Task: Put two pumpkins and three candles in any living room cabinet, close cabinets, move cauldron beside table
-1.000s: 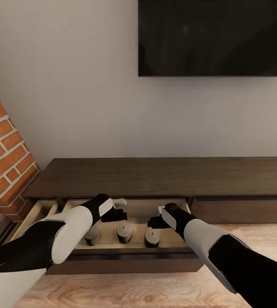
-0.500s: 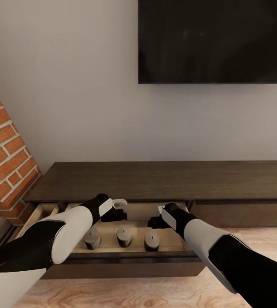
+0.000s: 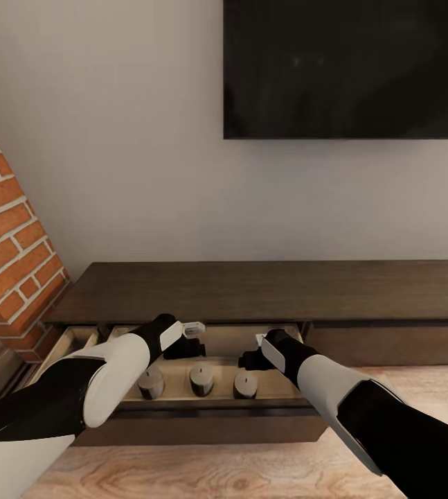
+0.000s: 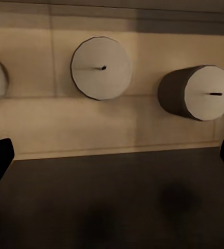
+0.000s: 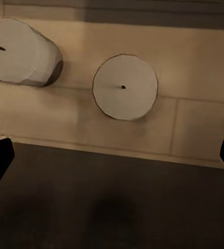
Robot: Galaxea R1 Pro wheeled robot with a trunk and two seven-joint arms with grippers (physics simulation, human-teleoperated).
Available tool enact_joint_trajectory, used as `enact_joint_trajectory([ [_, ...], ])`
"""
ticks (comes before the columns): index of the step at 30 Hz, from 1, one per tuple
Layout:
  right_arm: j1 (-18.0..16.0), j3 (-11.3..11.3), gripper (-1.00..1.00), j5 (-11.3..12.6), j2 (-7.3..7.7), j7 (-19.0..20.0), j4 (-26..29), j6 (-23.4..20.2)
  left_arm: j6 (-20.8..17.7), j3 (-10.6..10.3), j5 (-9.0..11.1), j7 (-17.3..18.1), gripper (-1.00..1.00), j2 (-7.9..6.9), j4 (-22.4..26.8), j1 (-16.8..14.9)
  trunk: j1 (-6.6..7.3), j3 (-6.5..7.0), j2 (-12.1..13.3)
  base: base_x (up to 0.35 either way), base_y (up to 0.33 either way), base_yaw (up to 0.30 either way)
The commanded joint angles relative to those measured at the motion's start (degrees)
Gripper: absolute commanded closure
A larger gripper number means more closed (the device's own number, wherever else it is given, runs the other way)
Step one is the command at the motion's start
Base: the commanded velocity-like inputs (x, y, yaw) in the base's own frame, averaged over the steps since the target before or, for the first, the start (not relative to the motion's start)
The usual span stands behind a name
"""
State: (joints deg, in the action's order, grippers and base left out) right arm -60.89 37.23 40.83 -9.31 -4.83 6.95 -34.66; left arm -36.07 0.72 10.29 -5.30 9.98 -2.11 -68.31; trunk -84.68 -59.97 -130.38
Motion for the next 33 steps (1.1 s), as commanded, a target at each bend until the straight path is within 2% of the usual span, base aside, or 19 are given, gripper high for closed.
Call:
enact_joint_trajectory([
  [1, 0.0, 0.3, -1.0, 0.6, 0.02, -0.5, 0.1, -0.2, -0.1, 0.1, 0.6, -0.5, -1.0, 0.02, -0.1, -0.1, 0.04, -0.01, 0.0, -0.296, 0.014, 0.0],
  [9, 0.0, 0.3, -1.0, 0.6, 0.01, -0.4, 0.1, -0.2, -0.1, 0.1, 0.6, -0.5, -1.0, 0.02, -0.1, -0.1, 0.04, 0.62, 0.0, -0.276, 0.065, 0.0],
  [25, 0.0, 0.3, -1.0, 0.6, 0.0, -0.4, 0.1, -0.2, 0.0, 0.1, 0.6, -0.5, -1.0, 0.02, -0.1, -0.1, 0.04, 1.79, 0.0, -0.046, 0.016, 0.0],
  [33, 0.0, 0.3, -1.0, 0.6, 0.0, -0.4, 0.1, -0.2, 0.0, 0.1, 0.6, -0.5, -1.0, 0.02, -0.1, -0.1, 0.04, 2.46, 0.0, -0.186, 0.153, 0.0],
])
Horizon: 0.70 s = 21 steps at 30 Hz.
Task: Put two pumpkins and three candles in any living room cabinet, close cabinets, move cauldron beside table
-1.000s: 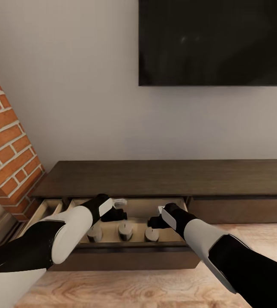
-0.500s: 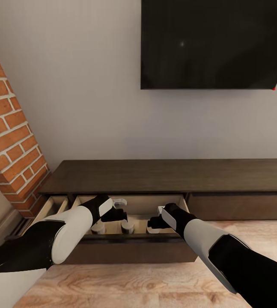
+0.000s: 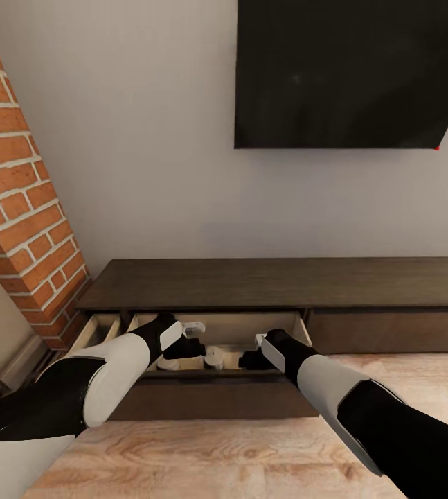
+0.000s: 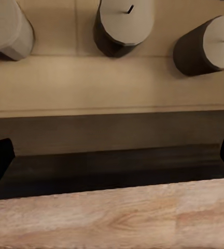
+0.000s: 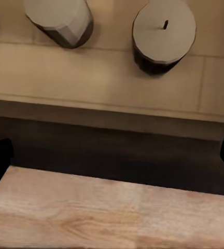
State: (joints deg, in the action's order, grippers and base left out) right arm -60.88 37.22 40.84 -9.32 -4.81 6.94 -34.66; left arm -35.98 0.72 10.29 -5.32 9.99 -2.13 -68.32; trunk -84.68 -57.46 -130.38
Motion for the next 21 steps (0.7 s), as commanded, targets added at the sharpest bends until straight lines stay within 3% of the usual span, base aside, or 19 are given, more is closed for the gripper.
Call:
enact_joint_trajectory([
  [1, 0.0, 0.3, -1.0, 0.6, 0.02, -0.5, 0.1, -0.2, -0.1, 0.1, 0.6, -0.5, -1.0, 0.01, -0.1, -0.1, 0.03, 0.04, 0.0, -0.226, 0.194, 0.0],
  [10, 0.0, 0.3, -1.0, 0.6, 0.02, -0.5, 0.1, -0.2, -0.1, 0.1, 0.6, -0.5, -1.0, 0.01, -0.1, -0.1, 0.03, 0.86, 0.0, -0.222, 0.183, 0.0],
  [21, 0.0, 0.3, -1.0, 0.6, 0.04, -0.5, 0.1, -0.2, 0.3, 0.1, 0.6, -0.5, -1.0, 0.01, -0.1, -0.1, 0.03, 1.85, 0.0, -0.163, 0.014, 0.0],
])
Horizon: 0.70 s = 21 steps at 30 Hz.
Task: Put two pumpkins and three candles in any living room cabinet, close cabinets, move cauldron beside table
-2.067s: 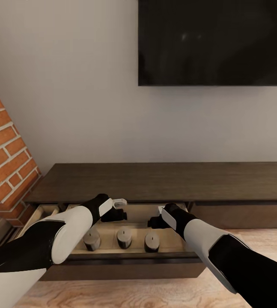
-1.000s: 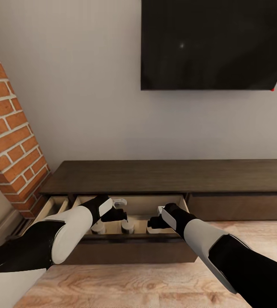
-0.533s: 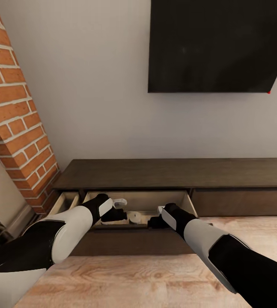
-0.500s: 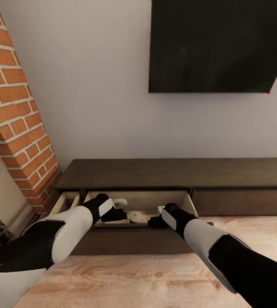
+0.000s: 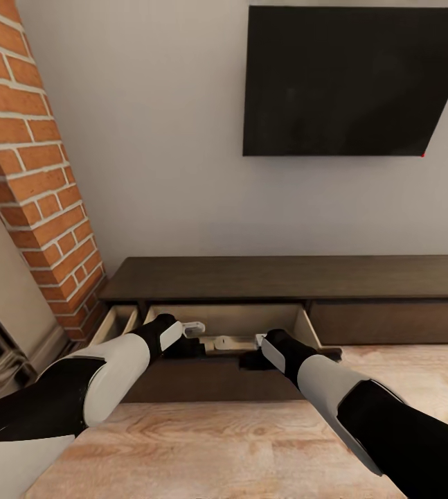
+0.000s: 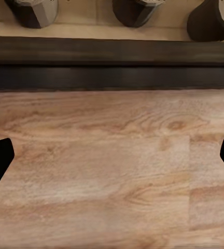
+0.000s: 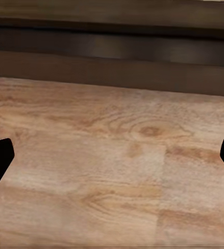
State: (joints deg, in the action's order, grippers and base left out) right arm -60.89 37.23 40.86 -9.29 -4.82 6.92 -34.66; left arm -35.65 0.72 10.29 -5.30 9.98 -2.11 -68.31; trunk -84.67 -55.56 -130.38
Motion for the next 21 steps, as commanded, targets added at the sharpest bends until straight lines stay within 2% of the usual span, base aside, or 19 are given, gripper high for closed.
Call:
enact_joint_trajectory([
  [1, 0.0, 0.3, -1.0, 0.6, 0.0, -0.5, 0.1, -0.2, 0.1, 0.1, 0.6, -0.5, -1.0, 0.02, -0.1, -0.1, 0.02, 0.02, 0.0, -0.097, 0.0, 0.0],
  [3, 0.0, 0.3, -1.0, 0.6, 0.04, -0.5, -0.1, -0.2, 2.1, 0.1, 0.6, -0.5, -1.0, 0.02, -0.1, -0.1, 0.02, 0.05, 0.0, -0.155, 0.0, 0.0],
  [9, 0.0, 0.3, -1.0, 0.5, 0.06, -0.5, -0.5, -0.2, 2.3, 0.1, 0.6, -0.5, -1.0, 0.02, -0.1, -0.1, 0.02, 0.07, 0.0, -0.222, 0.0, 0.0],
  [21, 0.0, 0.3, -1.0, 0.6, 0.06, -0.2, -1.0, 0.4, 2.5, 0.1, 0.6, -0.5, -1.0, 0.02, -0.1, -0.1, 0.02, 0.07, 0.0, -0.014, 0.0, 0.0],
])
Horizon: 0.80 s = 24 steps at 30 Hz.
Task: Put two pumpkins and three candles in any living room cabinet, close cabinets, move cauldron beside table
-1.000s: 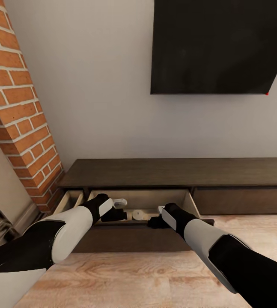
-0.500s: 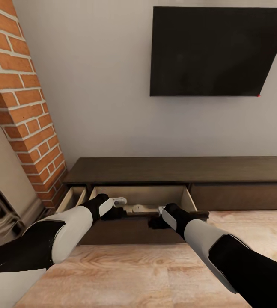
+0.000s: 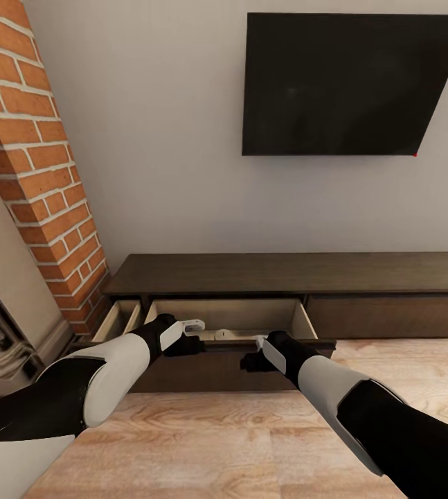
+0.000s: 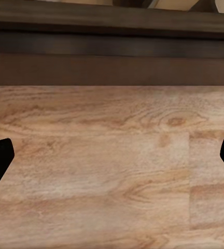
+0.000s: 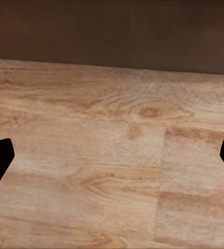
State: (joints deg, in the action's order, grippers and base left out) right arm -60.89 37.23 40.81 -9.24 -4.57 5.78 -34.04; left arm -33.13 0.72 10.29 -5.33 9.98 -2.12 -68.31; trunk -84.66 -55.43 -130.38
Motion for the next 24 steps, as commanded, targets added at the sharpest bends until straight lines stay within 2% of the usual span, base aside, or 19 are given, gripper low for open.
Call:
enact_joint_trajectory([
  [1, 0.0, 0.3, -1.0, 0.6, 0.01, -0.4, 0.1, -0.1, -0.1, 0.1, 0.6, -0.5, -1.0, 0.02, -0.1, -0.1, 0.01, -0.05, 0.0, 0.0, 0.0, 0.0],
  [11, 0.0, 0.3, -1.0, 0.7, 0.01, -0.4, 0.1, 0.4, 0.0, 0.1, 0.6, -0.5, -1.0, 0.02, -0.1, -0.1, 0.01, -0.05, 0.0, 0.0, 0.0, 0.0],
  [14, 0.0, 0.3, -1.0, 0.6, 0.01, -0.4, -0.1, 2.3, 0.6, 0.1, 0.6, -0.5, -1.0, 0.02, -0.1, -0.1, 0.01, -0.05, 0.0, 0.0, 0.0, 0.0],
  [19, 0.1, 0.3, -1.0, 0.6, -0.02, -0.4, -2.2, 7.3, 4.1, 0.0, 0.6, -0.5, -1.0, 0.02, -0.2, 0.7, -1.09, -0.95, -2.0, 0.0, 0.0, 0.0],
  [24, 1.4, 0.4, -1.0, 0.6, -0.05, -0.4, -2.7, 8.5, 6.4, -0.1, 0.5, -0.5, -1.0, 0.02, -0.2, 2.6, -2.19, -1.85, -4.0, 0.0, 0.0, 0.0],
])
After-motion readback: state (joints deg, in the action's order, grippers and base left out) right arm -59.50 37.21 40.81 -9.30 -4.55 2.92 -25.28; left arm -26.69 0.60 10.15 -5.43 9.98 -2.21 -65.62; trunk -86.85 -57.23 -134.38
